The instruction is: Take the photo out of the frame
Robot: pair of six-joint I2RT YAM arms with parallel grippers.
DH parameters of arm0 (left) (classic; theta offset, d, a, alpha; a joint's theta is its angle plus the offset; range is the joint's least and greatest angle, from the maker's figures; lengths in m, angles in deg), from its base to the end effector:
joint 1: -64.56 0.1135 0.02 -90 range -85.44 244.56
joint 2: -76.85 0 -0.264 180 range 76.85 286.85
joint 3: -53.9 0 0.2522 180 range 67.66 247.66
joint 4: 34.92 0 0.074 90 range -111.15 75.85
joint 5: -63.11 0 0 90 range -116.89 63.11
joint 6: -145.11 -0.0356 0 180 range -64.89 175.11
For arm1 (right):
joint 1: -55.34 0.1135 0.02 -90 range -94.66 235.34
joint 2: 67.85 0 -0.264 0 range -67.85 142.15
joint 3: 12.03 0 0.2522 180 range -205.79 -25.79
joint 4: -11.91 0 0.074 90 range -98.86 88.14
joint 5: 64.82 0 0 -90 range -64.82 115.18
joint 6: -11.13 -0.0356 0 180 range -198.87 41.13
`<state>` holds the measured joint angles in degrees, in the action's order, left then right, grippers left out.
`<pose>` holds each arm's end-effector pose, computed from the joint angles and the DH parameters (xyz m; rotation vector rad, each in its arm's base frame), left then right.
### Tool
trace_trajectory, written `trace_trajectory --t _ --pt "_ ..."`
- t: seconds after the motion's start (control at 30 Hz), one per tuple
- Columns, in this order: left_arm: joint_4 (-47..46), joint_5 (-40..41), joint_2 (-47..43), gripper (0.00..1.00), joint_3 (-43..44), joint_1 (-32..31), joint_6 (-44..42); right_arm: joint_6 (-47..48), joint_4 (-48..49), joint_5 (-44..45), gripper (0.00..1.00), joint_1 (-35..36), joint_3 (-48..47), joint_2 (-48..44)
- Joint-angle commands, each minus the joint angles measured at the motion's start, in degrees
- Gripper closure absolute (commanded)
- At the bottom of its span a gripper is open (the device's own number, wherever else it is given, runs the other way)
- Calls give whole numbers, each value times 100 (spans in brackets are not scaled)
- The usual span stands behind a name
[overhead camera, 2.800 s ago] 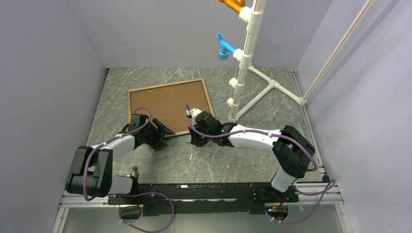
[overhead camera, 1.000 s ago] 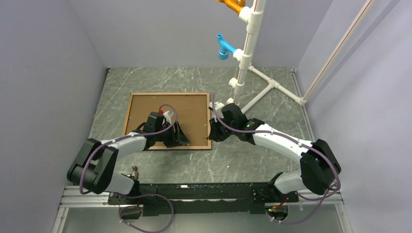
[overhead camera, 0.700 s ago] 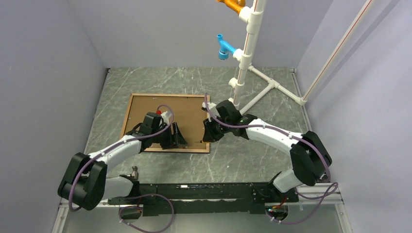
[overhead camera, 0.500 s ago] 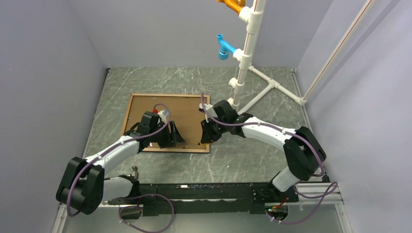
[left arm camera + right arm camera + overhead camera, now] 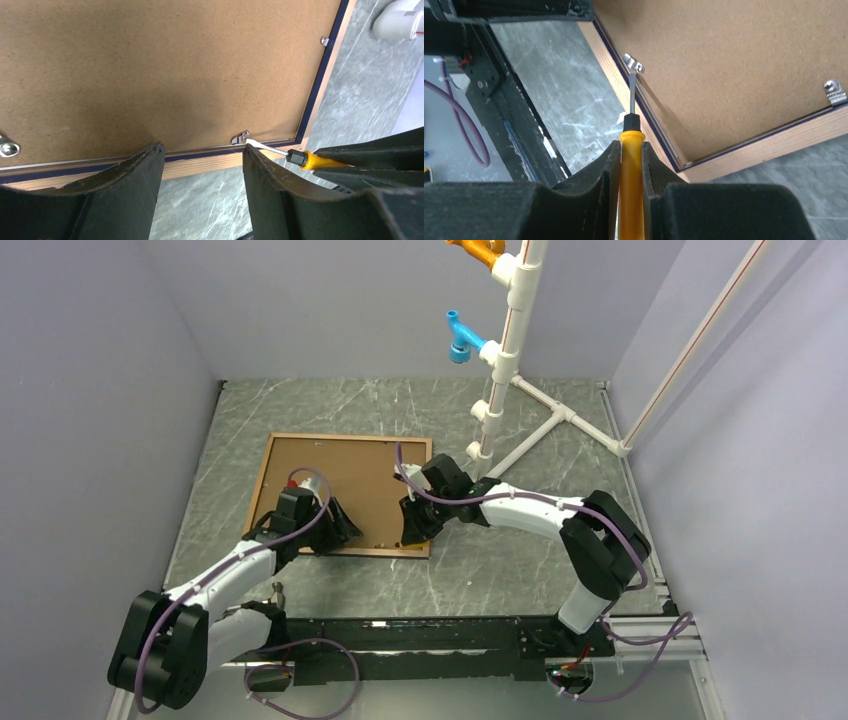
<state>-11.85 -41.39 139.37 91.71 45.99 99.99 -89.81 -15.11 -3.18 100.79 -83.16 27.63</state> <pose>0.1869 -0.0722 0.1620 -0.4548 2.4920 -0.7874 0.2270 0.2547 0.1900 -0.9891 2.4099 1.0075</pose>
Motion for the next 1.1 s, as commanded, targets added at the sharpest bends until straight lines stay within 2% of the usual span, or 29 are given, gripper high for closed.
trace_trajectory --t 0.0,0.27,0.6,1.07 --pt "81 378 -290 37 -347 2 313 -347 791 168 100 53 50 4" --pt "19 340 -418 38 -456 -7 388 -434 833 401 100 213 -92 262" --pt "-65 264 -400 37 -475 -7 380 -250 95 733 100 223 -10 -286" --pt "-155 178 -322 37 -473 -7 372 278 -378 57 100 218 -139 53"
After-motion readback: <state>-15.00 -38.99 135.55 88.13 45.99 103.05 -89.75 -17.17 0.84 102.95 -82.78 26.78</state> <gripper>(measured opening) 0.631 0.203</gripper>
